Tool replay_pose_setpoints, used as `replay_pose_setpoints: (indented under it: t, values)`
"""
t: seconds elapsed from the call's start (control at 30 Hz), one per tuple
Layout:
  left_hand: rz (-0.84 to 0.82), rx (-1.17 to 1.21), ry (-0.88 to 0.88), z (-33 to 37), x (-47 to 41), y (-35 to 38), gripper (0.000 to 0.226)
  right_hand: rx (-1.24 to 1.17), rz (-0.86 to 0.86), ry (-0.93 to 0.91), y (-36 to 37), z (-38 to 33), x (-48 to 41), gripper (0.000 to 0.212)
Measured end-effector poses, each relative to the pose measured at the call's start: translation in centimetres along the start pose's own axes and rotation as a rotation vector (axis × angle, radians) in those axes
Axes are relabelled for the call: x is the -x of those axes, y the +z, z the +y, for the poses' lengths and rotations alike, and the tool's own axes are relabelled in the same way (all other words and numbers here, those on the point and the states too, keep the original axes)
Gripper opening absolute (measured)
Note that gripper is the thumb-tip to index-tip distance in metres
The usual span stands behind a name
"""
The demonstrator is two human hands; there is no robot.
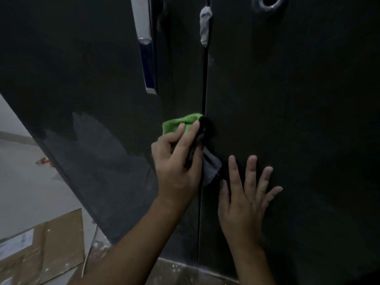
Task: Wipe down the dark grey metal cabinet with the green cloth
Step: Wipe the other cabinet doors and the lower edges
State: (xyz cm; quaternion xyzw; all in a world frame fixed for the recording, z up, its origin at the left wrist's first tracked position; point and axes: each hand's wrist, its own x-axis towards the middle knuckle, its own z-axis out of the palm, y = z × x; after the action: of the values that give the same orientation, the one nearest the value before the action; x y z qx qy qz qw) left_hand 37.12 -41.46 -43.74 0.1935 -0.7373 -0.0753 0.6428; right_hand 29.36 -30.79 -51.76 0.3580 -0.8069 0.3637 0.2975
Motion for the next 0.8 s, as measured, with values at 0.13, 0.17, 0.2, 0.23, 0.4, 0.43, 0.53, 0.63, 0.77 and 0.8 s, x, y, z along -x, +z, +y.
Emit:
replay_pose_setpoints:
  t: [0.13, 0.17, 0.2, 0.23, 0.4, 0.43, 0.53, 0.63, 0.77, 0.8]
  values:
    - [-0.05, 0.004, 0.098, -1.6, 2.8, 0.0, 0.043, 0.006, 0.024, -0.004, 0.4, 0.0, 0.0, 0.069]
    - [-0.081, -0.012, 0.124, -2.1, 3.5, -0.1, 0.043, 0.005, 0.026, -0.003, 0.5, 0.0, 0.0, 0.069]
    - [-0.12, -0.036, 0.147, -2.7, 4.3, -0.3, 0.042, 0.005, 0.027, -0.003, 0.5, 0.0, 0.0, 0.069]
    - [-0.168, -0.058, 0.163, -3.5, 5.1, -0.6, 0.042, 0.007, 0.03, -0.006, 0.5, 0.0, 0.0, 0.069]
    - [-0.327, -0.043, 0.197, -5.1, 5.9, -2.2, 0.036, -0.017, 0.034, -0.007, 0.3, 0.1, -0.2, 0.063]
    - [-0.298, -0.013, 0.182, -4.7, 5.4, -2.3, 0.035, -0.028, 0.036, -0.004, 0.3, 0.1, -0.2, 0.061]
    - [-0.143, 0.079, 0.134, -1.9, 2.5, -1.9, 0.037, -0.09, 0.03, 0.001, 0.1, 0.4, 0.0, 0.061]
    - [-0.096, 0.07, 0.159, 1.2, -0.2, -0.4, 0.038, -0.175, -0.003, 0.012, -0.4, 0.9, 0.2, 0.075]
    - [-0.073, -0.033, 0.189, 2.4, 0.6, 0.9, 0.037, -0.32, 0.063, 0.03, -2.1, 1.4, 0.3, 0.073]
    - [-0.089, -0.054, 0.196, 2.2, 1.4, 1.0, 0.037, -0.315, 0.083, 0.024, -2.5, 1.4, 0.3, 0.074]
